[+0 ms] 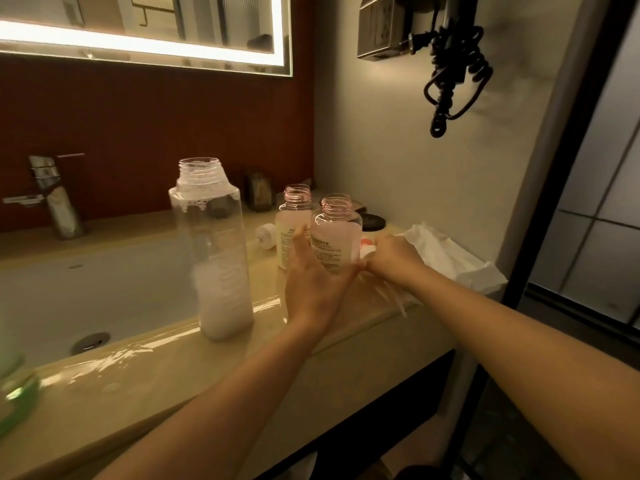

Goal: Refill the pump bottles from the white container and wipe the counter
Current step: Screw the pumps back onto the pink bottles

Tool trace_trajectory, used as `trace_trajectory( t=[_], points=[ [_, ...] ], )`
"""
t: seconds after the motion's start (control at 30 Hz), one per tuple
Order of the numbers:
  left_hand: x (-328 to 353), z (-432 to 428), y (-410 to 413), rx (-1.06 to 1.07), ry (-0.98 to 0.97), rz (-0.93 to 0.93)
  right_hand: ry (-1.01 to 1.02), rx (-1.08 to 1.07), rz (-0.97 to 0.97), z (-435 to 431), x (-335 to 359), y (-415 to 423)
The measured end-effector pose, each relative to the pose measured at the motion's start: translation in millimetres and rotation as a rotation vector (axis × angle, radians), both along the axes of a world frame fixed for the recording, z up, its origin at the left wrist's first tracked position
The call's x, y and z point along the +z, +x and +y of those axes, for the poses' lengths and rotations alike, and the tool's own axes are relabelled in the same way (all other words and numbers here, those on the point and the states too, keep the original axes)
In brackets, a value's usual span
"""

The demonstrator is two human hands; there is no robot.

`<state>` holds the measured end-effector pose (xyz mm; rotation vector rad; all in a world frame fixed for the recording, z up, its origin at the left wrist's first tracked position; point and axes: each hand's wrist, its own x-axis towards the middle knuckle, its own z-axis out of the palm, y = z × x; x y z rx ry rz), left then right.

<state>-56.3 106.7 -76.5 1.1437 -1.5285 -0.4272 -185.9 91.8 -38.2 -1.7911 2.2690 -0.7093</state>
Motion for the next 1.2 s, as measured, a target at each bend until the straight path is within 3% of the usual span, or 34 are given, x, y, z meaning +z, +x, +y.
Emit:
trace_trajectory(
  t=[0.2,0.47,0.77,0.93,1.2],
  points=[
    [5,2,-13,0.033,0.006,0.010,-0.097,-0.056,-0.169,6,7,-7],
    [8,-2,-11,0.022,0.076,-0.027,-0.356,-0.019,-0.600,18,48,-12],
    [5,8,9,-0.041,0.079,-0.046,-0.797,-0.021,-0.954,23,102,24],
    [3,12,22,-0.086,0.082,-0.069,-1.068,-0.030,-0.874,32,115,41],
    [1,12,24,-0.100,0.099,-0.061,-1.190,-0.031,-0.867,41,122,56]
  ],
)
